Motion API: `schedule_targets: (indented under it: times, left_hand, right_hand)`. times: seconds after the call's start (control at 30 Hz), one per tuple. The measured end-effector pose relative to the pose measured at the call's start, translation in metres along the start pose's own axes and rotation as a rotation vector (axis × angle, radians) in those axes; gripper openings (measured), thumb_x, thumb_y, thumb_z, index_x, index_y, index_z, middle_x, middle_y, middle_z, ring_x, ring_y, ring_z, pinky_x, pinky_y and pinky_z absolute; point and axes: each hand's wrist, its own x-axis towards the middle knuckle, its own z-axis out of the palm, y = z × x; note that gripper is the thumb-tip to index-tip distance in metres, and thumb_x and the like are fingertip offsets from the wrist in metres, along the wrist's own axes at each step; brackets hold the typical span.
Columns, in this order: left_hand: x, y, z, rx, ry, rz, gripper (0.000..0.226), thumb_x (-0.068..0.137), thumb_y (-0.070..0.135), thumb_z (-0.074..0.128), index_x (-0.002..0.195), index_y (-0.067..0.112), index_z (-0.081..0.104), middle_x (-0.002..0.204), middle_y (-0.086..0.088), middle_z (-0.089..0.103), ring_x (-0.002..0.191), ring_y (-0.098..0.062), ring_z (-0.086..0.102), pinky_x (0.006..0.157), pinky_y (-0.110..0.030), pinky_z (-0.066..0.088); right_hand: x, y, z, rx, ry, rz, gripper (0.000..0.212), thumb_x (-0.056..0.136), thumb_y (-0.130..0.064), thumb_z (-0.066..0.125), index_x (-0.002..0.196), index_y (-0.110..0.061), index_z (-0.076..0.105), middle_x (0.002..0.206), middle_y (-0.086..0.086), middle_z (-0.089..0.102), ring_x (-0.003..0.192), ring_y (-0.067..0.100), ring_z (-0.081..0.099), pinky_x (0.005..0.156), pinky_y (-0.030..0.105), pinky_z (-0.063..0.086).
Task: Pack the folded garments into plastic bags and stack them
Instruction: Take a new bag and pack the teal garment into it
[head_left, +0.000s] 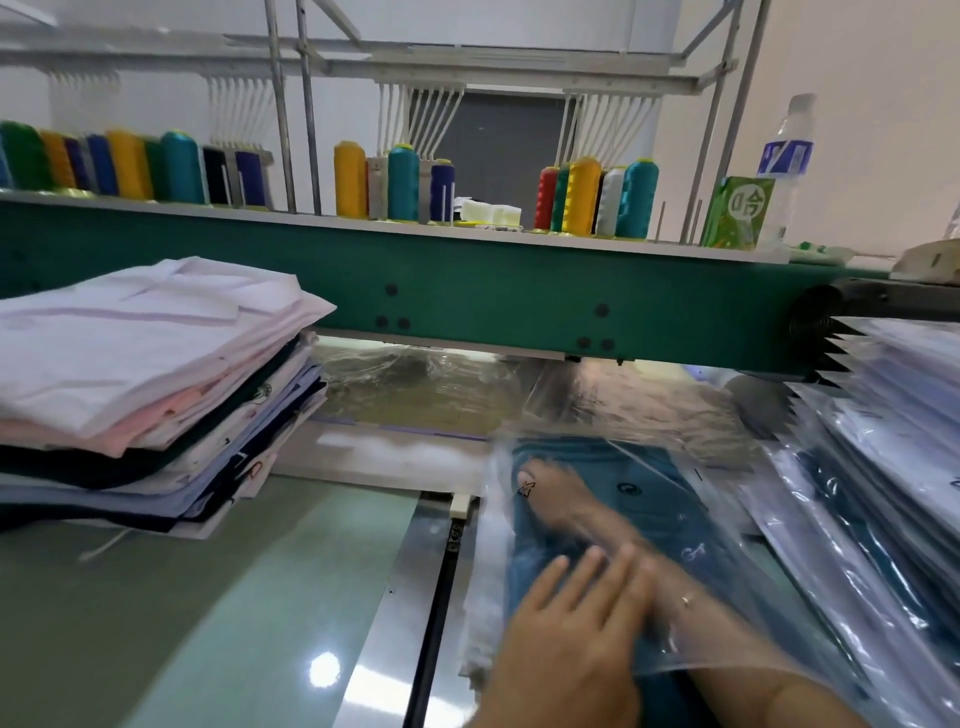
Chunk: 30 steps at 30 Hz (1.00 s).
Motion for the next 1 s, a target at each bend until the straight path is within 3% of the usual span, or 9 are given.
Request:
schedule_targets:
  times: [0.07, 0.2, 0.3, 0.43, 0.57, 0.67, 0.77, 0.9, 1.0]
  left_hand:
    - [-0.019, -0.021, -0.004, 0.028, -0.038, -0.140, 0.076, 0.062, 0.041, 0.061, 0.137, 0.026, 0.056, 0.142, 0.008, 0.051, 0.126, -0.006, 0.054, 0.103, -0.027, 0.047]
    - [-0.051, -0.056, 0.007, 0.063, -0.075, -0.260, 0.078, 0.092, 0.061, 0.025, 0.143, 0.032, -0.025, 0.155, 0.015, -0.021, 0.148, -0.004, -0.010, 0.114, -0.022, -0.017]
    - [-0.066, -0.068, 0.015, 0.056, -0.039, -0.310, 0.088, 0.080, 0.085, 0.002, 0.145, 0.030, -0.022, 0.155, 0.016, -0.018, 0.145, 0.001, -0.012, 0.116, -0.019, -0.012]
    - [-0.078, -0.075, 0.018, -0.031, -0.122, -0.342, 0.114, 0.069, 0.098, 0.010, 0.153, 0.025, -0.013, 0.157, 0.016, -0.016, 0.142, 0.006, -0.015, 0.109, -0.012, -0.017]
    - [-0.084, -0.078, 0.017, -0.055, -0.197, -0.317, 0.113, 0.070, 0.098, 0.013, 0.153, 0.027, -0.015, 0.158, 0.015, -0.017, 0.142, 0.006, -0.019, 0.109, -0.011, -0.017]
    - [-0.086, -0.078, 0.015, -0.057, -0.203, -0.293, 0.101, 0.071, 0.096, 0.007, 0.145, 0.033, -0.023, 0.156, 0.018, -0.022, 0.139, 0.009, -0.023, 0.105, -0.008, -0.022]
    - [-0.086, -0.079, 0.015, -0.068, -0.200, -0.281, 0.100, 0.071, 0.095, 0.004, 0.148, 0.034, -0.018, 0.156, 0.021, -0.019, 0.140, 0.011, -0.019, 0.108, -0.009, -0.018]
    - [-0.086, -0.082, 0.014, -0.079, -0.189, -0.269, 0.099, 0.071, 0.094, 0.003, 0.149, 0.037, -0.016, 0.154, 0.024, -0.016, 0.136, 0.016, -0.019, 0.104, -0.005, -0.018]
    - [-0.086, -0.084, 0.015, -0.073, -0.170, -0.253, 0.096, 0.071, 0.094, 0.004, 0.145, 0.037, -0.021, 0.153, 0.024, -0.018, 0.135, 0.016, -0.021, 0.105, -0.005, -0.020]
  right_hand:
    - [-0.018, 0.000, 0.005, -0.108, -0.054, 0.007, 0.044, 0.103, -0.032, 0.025, 0.144, -0.023, 0.037, 0.158, 0.000, 0.023, 0.147, 0.021, 0.013, 0.118, 0.043, 0.005]
    - [-0.087, 0.002, 0.017, -0.191, -0.076, -0.126, 0.051, 0.103, -0.042, 0.028, 0.151, -0.026, 0.028, 0.161, 0.002, 0.012, 0.149, 0.021, 0.001, 0.118, 0.044, -0.005]
    - [-0.145, -0.010, 0.014, -0.042, -0.086, -0.233, 0.066, 0.097, -0.060, 0.027, 0.152, -0.025, 0.022, 0.161, -0.009, 0.009, 0.144, 0.003, -0.005, 0.118, 0.034, -0.010]
    - [-0.200, -0.022, 0.001, -0.040, -0.227, -0.244, 0.104, 0.076, -0.087, 0.027, 0.155, -0.025, 0.001, 0.155, -0.016, -0.016, 0.140, -0.001, -0.018, 0.118, 0.030, -0.014]
    - [-0.219, -0.028, 0.005, -0.225, -0.186, -0.213, 0.086, 0.085, -0.076, 0.013, 0.155, -0.027, 0.005, 0.159, -0.010, -0.013, 0.145, 0.010, -0.016, 0.108, 0.025, -0.016]
    - [-0.214, -0.030, 0.017, -0.357, 0.158, -0.288, 0.087, 0.087, -0.058, -0.016, 0.148, -0.026, 0.037, 0.158, -0.004, 0.026, 0.147, 0.012, 0.019, 0.118, 0.030, 0.001]
    - [-0.209, -0.026, 0.022, -0.216, 0.020, -0.415, 0.102, 0.068, -0.058, -0.016, 0.151, -0.018, 0.028, 0.159, -0.003, 0.021, 0.148, 0.011, 0.011, 0.116, 0.020, -0.011]
    - [-0.205, -0.018, 0.018, -0.190, -0.072, -0.540, 0.055, 0.097, -0.054, 0.000, 0.149, -0.037, 0.003, 0.158, -0.015, 0.005, 0.145, -0.005, -0.006, 0.119, 0.026, -0.014]
    - [-0.203, -0.010, 0.012, -0.180, -0.131, -0.580, 0.057, 0.097, -0.055, 0.000, 0.151, -0.037, 0.002, 0.159, -0.018, 0.003, 0.142, -0.011, -0.009, 0.117, 0.024, -0.017]
